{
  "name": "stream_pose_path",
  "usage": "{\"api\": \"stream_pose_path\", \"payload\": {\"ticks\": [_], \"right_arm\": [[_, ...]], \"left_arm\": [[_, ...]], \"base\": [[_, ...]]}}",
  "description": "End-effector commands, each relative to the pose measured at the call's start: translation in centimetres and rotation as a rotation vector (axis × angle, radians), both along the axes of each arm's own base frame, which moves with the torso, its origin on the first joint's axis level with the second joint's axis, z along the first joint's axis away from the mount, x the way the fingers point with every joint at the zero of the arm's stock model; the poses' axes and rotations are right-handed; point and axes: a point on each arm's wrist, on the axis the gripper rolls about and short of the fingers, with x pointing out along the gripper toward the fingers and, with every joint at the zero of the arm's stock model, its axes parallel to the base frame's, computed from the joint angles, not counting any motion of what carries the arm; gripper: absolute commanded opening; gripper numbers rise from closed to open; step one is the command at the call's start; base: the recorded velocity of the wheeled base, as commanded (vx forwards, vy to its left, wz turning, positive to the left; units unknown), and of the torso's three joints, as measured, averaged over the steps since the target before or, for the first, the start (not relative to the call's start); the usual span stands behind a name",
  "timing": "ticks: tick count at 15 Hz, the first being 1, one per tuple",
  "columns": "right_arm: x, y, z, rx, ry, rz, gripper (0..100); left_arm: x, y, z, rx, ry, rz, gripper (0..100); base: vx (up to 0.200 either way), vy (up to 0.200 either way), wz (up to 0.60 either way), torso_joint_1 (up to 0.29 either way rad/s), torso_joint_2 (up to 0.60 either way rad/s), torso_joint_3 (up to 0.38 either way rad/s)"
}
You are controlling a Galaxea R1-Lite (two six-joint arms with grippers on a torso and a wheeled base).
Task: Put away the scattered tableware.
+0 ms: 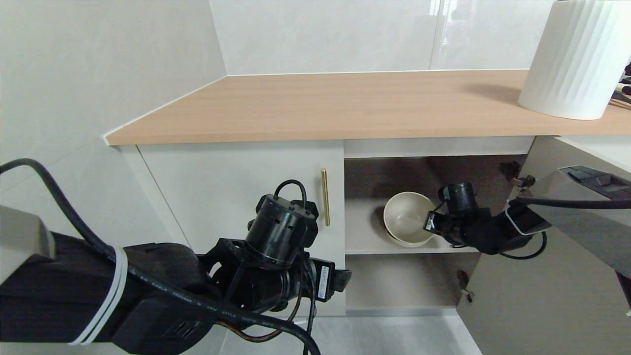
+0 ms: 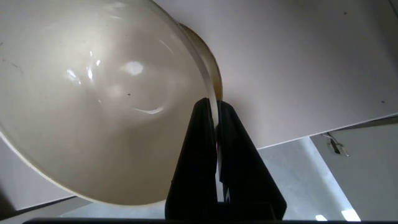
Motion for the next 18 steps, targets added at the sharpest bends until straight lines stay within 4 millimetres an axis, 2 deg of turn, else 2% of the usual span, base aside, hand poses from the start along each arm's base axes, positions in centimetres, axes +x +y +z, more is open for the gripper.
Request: {"api": "stream_pose_path", "payload": {"ticks": [1, 6, 7, 14, 17, 18], "right_arm": [[0.0, 0.0, 0.0, 0.000, 0.000, 0.000, 0], [0.0, 0.0, -0.1, 0.000, 0.001, 0.000, 0], [0.0, 0.0, -0.2, -0.001, 0.003, 0.000, 100], [0.0, 0.1, 0.0, 0.000, 0.000, 0.002, 100], [-0.7, 0.7, 1.2, 0.010, -0.015, 0.015, 100], [-1.4, 1.0, 2.1, 0.022, -0.011, 0.030, 100]], "left_arm": [[0.0, 0.0, 0.0, 0.000, 0.001, 0.000, 100], [0.0, 0.0, 0.0, -0.001, 0.001, 0.001, 100], [0.0, 0.0, 0.0, -0.001, 0.001, 0.001, 100], [0.0, 0.0, 0.1, -0.003, -0.003, 0.002, 100], [0.3, 0.4, 0.1, -0.005, -0.002, 0.016, 100], [0.3, 0.5, 0.2, -0.009, -0.004, 0.022, 100]], "base": [[0.000, 0.000, 0.00, 0.000, 0.00, 0.000], [0.000, 0.000, 0.00, 0.000, 0.00, 0.000], [0.000, 0.000, 0.00, 0.000, 0.00, 0.000], [0.000, 0.000, 0.00, 0.000, 0.00, 0.000], [0.000, 0.000, 0.00, 0.000, 0.00, 0.000], [0.000, 0.000, 0.00, 0.000, 0.00, 0.000]]}}
